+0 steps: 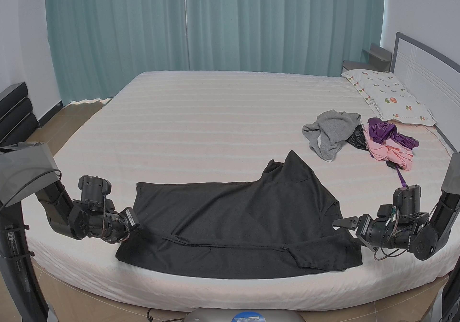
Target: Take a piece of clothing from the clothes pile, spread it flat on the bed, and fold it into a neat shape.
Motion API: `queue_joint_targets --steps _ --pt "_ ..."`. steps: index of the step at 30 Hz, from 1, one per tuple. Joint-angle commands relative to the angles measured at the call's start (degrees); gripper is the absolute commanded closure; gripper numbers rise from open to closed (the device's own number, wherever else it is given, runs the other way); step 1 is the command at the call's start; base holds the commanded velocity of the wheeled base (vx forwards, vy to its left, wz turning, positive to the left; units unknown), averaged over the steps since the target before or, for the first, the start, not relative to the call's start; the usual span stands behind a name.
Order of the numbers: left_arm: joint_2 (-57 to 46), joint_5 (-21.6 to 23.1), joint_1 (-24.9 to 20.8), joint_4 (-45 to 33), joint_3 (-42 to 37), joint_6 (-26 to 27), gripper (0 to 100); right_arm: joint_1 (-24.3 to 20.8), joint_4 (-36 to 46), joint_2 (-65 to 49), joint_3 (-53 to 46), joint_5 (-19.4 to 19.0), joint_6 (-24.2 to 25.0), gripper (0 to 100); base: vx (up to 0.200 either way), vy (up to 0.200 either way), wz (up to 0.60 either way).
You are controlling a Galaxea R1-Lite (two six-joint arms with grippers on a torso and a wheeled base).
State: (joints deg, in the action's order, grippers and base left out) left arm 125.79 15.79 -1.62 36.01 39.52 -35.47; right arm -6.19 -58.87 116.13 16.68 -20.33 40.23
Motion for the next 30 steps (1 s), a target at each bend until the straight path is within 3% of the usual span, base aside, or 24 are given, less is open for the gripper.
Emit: queue_joint_targets --steps 1,11,12,17,20,26,30 --pt "-3.4 -0.1 0.0 0.0 -1.4 -1.3 100 0.0 0.1 0.1 0.5 0.6 -0.5 0 0.000 0.000 0.00" --pt "-5.2 0.6 2.1 0.4 -1.4 -2.1 100 0.0 0.2 1.6 1.0 2.1 -5.2 0 0.000 0.000 0.00" --pt "-5.1 0.8 2.1 0.6 -1.3 -2.0 0 0.0 0.2 1.6 1.0 2.1 -5.6 0 0.000 0.000 0.00" --pt "-3.6 4.6 3.0 0.7 0.3 1.3 0 0.0 0.1 2.8 1.0 1.9 -8.1 0 0.000 0.000 0.00" --pt "-2.0 9.6 3.9 0.6 0.3 7.5 0 0.0 0.0 3.9 1.1 1.5 -10.9 0 0.000 0.000 0.00" --pt "1.9 9.2 3.4 0.6 2.1 14.3 0 0.0 -0.2 4.7 1.3 1.3 -13.1 0 0.000 0.000 0.00" --pt "2.5 9.2 3.0 0.6 2.7 15.0 0 0.0 -3.4 5.1 0.6 1.3 -12.9 0 0.000 0.000 0.00"
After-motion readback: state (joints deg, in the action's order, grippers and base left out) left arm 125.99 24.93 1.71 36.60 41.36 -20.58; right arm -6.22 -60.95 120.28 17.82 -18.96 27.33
